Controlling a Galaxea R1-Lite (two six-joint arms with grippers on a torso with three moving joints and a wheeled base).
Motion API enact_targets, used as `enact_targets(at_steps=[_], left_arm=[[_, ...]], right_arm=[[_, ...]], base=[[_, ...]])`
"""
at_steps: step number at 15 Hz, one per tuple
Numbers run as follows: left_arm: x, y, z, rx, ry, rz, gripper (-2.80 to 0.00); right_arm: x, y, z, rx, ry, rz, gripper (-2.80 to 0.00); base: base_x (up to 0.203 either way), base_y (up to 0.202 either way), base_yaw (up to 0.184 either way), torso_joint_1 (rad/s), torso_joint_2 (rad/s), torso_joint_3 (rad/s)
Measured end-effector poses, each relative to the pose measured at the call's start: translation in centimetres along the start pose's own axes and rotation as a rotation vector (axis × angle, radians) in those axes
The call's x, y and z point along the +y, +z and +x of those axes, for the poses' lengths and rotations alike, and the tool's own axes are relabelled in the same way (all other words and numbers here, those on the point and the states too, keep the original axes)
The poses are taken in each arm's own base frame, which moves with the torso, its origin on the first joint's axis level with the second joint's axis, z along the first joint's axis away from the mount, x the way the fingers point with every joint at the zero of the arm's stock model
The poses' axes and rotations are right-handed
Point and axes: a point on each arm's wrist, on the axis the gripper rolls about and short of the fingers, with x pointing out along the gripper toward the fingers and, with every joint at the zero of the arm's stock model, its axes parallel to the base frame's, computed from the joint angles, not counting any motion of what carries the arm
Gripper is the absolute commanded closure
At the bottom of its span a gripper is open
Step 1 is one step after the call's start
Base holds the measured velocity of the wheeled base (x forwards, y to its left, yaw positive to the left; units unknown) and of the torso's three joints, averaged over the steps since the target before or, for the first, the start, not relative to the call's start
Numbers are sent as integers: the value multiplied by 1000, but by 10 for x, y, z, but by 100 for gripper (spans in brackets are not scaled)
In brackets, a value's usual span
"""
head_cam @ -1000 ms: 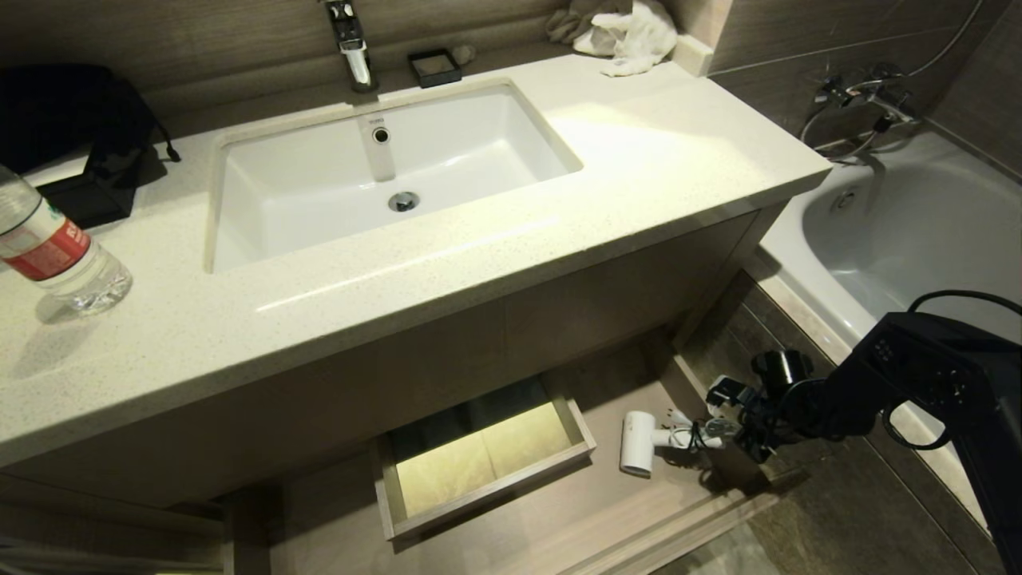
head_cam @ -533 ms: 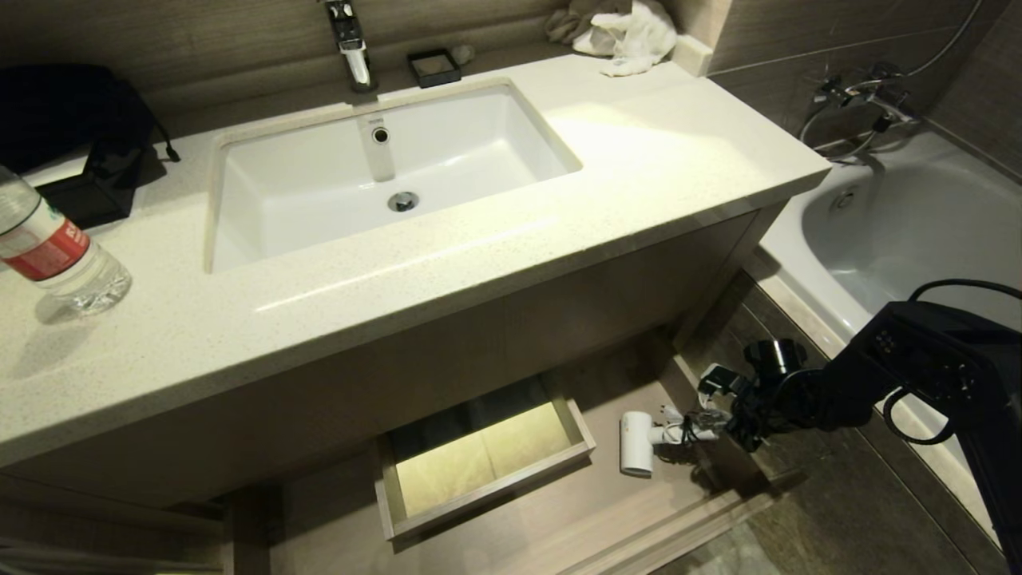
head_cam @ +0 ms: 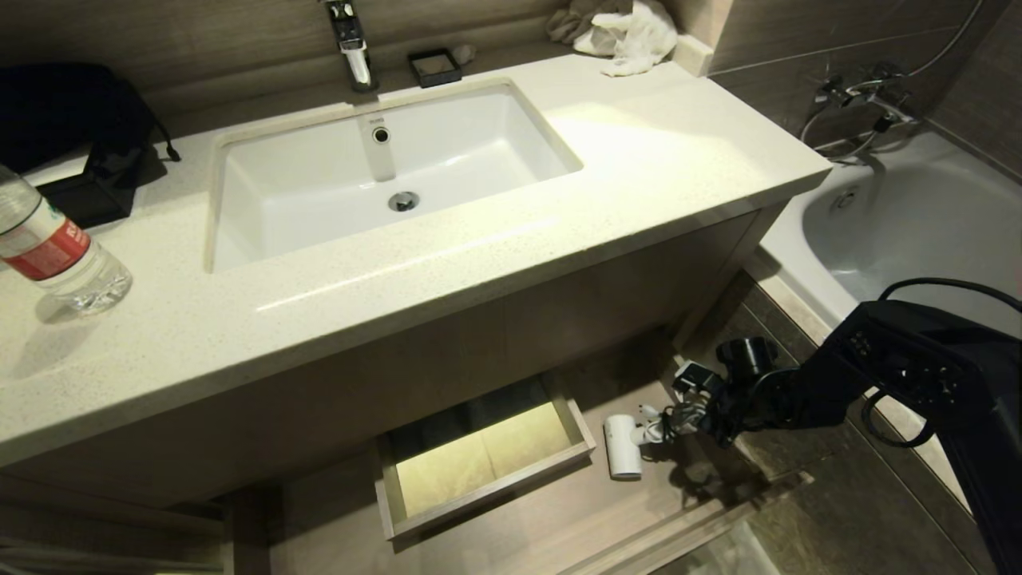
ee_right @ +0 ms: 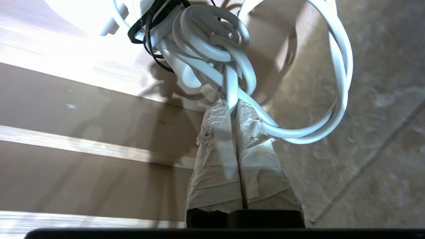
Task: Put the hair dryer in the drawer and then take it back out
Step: Put it into the drawer
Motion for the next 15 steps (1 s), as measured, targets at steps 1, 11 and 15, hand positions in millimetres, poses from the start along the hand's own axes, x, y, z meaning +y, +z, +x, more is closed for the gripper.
enact_targets(at_steps=[1,11,15], left_arm=[[0,0,0,0,0,0,0],[0,0,0,0,0,0,0],[0,0,0,0,0,0,0]], right_arm=[[5,3,0,-5,10,8,0],[26,17,5,-31,48,-2,0],[26,11,4,-8,59,4,0]], base=[[0,0,0,0,0,0],[0,0,0,0,0,0],[0,0,0,0,0,0]])
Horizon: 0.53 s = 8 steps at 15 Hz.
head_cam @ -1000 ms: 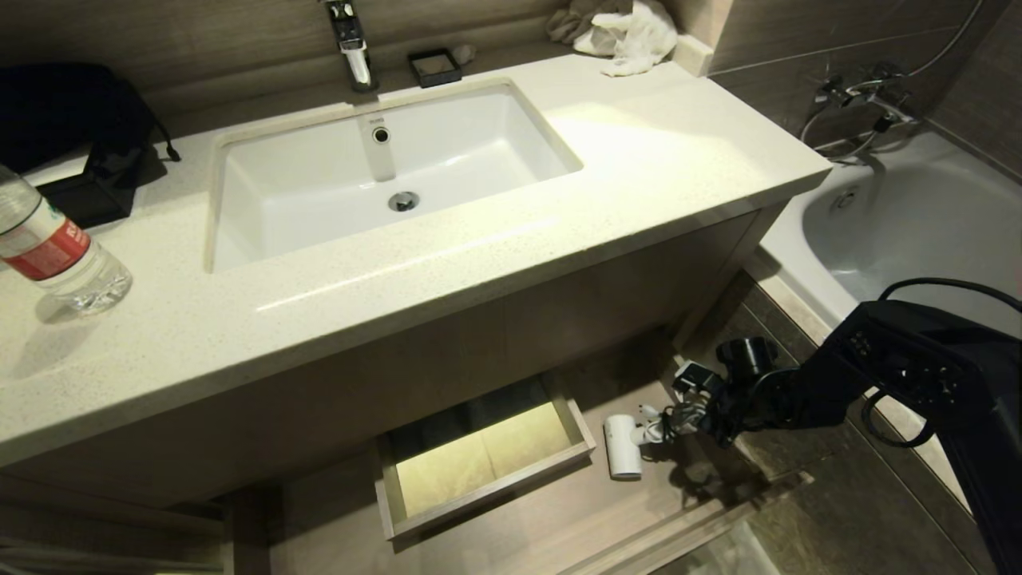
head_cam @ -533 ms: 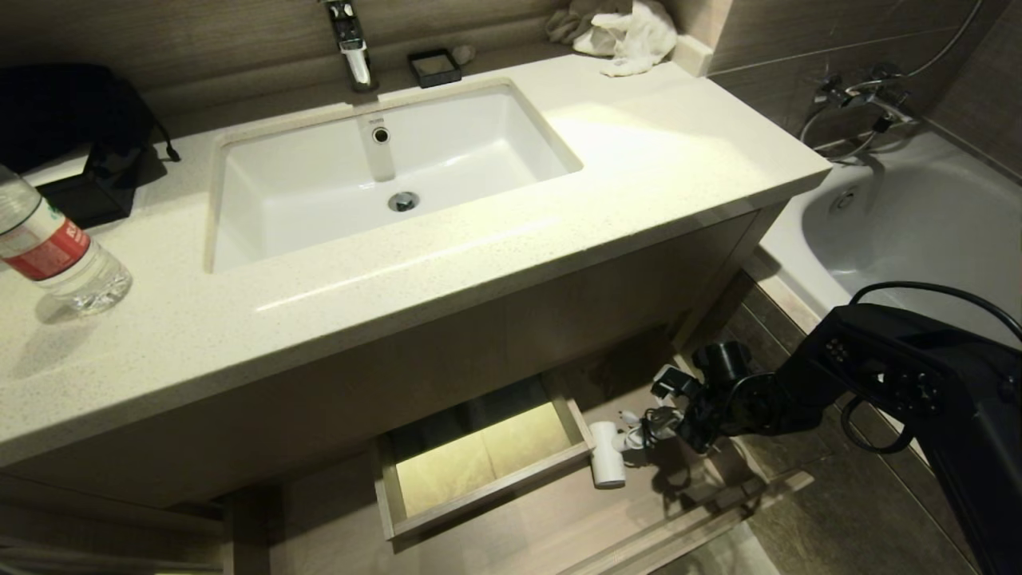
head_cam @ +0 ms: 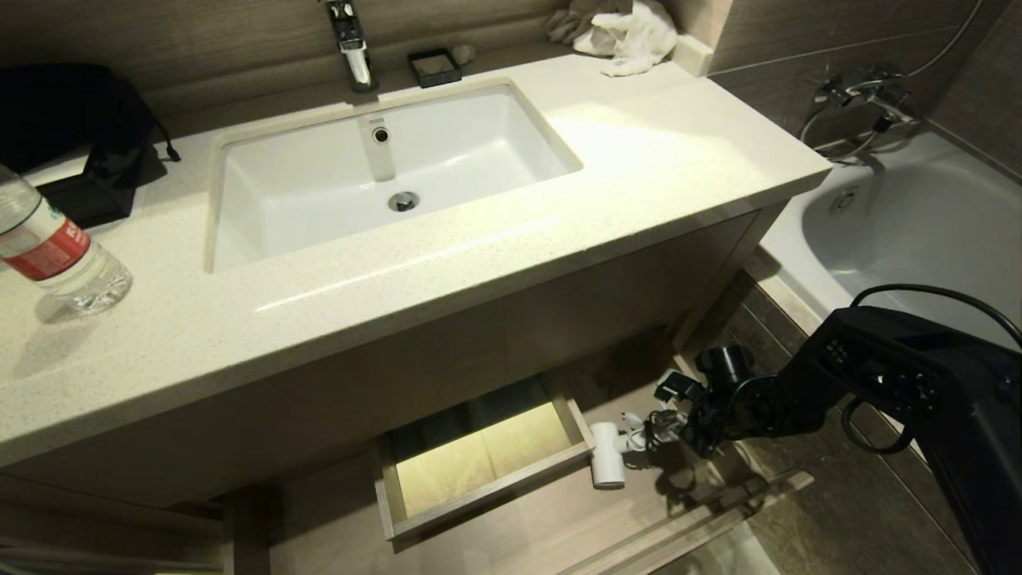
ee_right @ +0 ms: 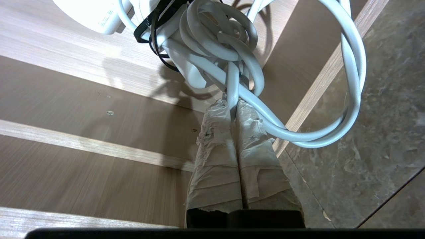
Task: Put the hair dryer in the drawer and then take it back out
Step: Put it into the drawer
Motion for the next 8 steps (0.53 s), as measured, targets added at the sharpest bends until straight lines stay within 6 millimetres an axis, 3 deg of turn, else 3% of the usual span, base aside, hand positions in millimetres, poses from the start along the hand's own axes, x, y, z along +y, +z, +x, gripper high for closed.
enact_targets(at_steps=[8], left_arm=[[0,0,0,0,0,0,0]], right_arm=[[-8,-11,-11,21,10,20,0]], base=[[0,0,0,0,0,0]])
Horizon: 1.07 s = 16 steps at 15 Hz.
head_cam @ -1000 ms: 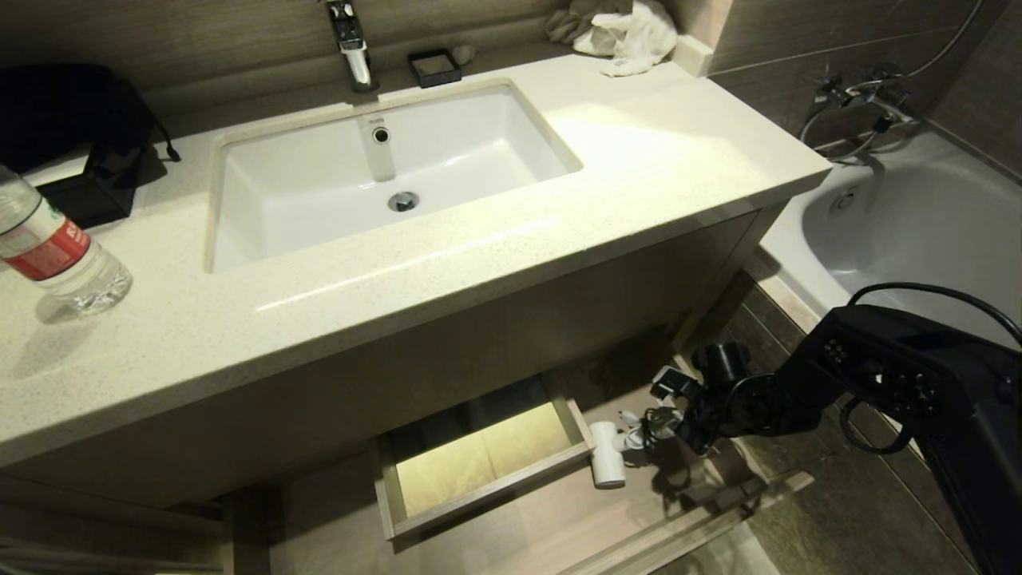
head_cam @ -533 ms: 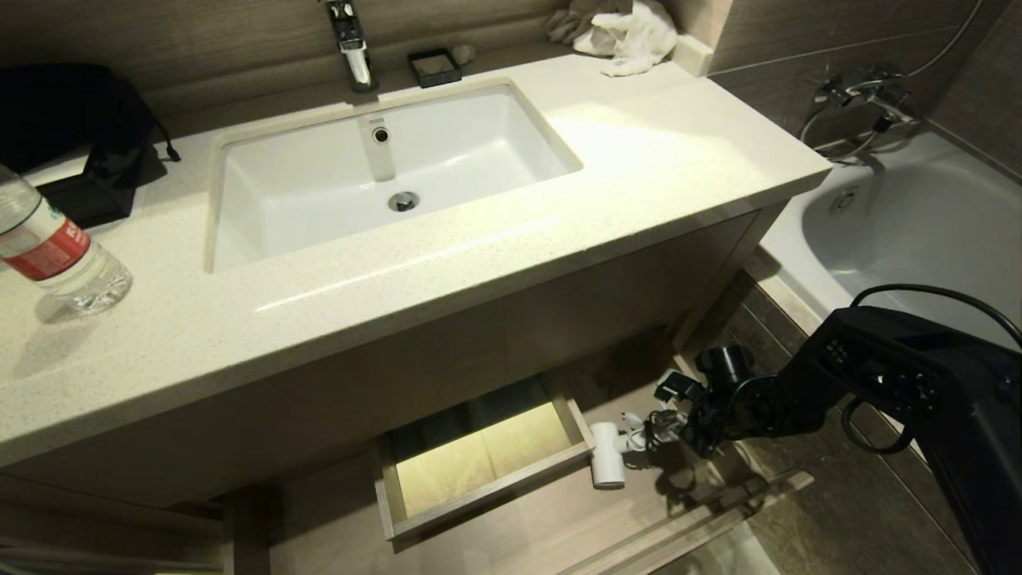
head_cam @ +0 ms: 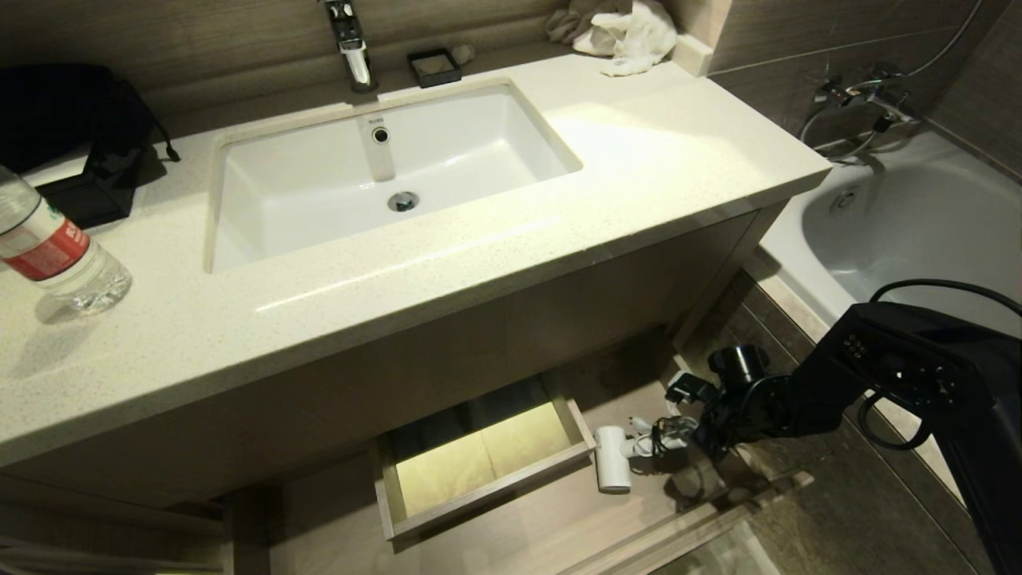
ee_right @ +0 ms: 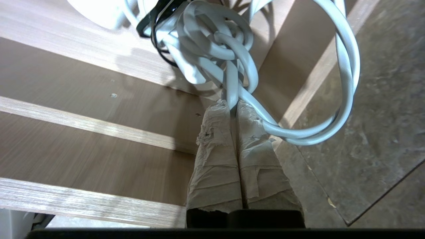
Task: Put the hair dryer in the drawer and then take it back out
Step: Put it into the drawer
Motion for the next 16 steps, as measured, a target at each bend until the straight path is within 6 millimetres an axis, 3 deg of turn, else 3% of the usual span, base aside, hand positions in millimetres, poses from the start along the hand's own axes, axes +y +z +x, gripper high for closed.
enact_targets(at_steps=[1,2,6,7,16], left_arm=[[0,0,0,0,0,0,0],[0,0,0,0,1,0,0],[0,0,0,0,0,0,0],[0,0,0,0,0,0,0],[0,0,0,0,0,0,0]], right_arm=[[-1,0,0,-1,-5,5,0],[-3,-1,0,-1,-7,7,-280],[-1,-6,-1,17,22,-21,-280],[-1,-6,-1,17,23,-20,0],[-7,-9,-9,27,14,-8,0]], base=[[0,0,0,0,0,0],[0,0,0,0,0,0],[0,0,0,0,0,0],[0,0,0,0,0,0],[0,0,0,0,0,0]])
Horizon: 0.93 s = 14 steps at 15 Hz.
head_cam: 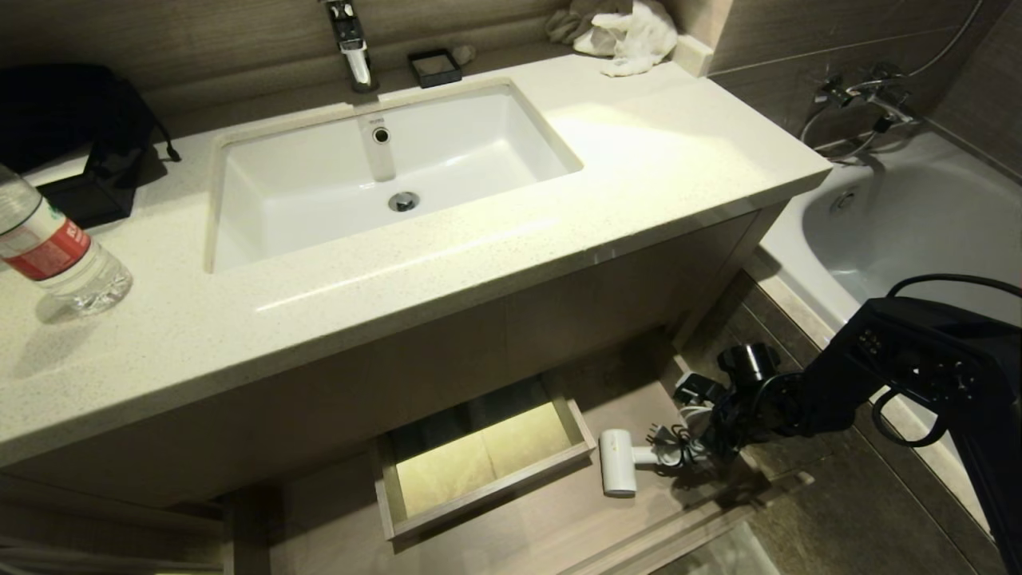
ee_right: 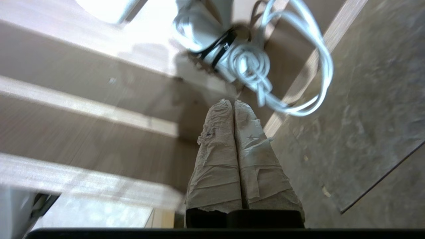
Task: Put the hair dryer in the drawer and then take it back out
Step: Put it into the drawer
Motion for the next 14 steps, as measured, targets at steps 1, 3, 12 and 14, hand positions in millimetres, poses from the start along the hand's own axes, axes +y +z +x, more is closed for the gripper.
enact_targets(at_steps=[1,3,12,14], left_arm=[[0,0,0,0,0,0,0],[0,0,0,0,0,0,0],[0,0,0,0,0,0,0],[0,0,0,0,0,0,0]], right_arm=[[-3,-3,-1,11,0,9,0],[-15,-15,-2,40,-8,40,0],[-48,-51,8,99,-48,140,-280],[-55,-56,16,97,-63,154,-280]], base=[[0,0,0,0,0,0],[0,0,0,0,0,0],[0,0,0,0,0,0],[0,0,0,0,0,0]])
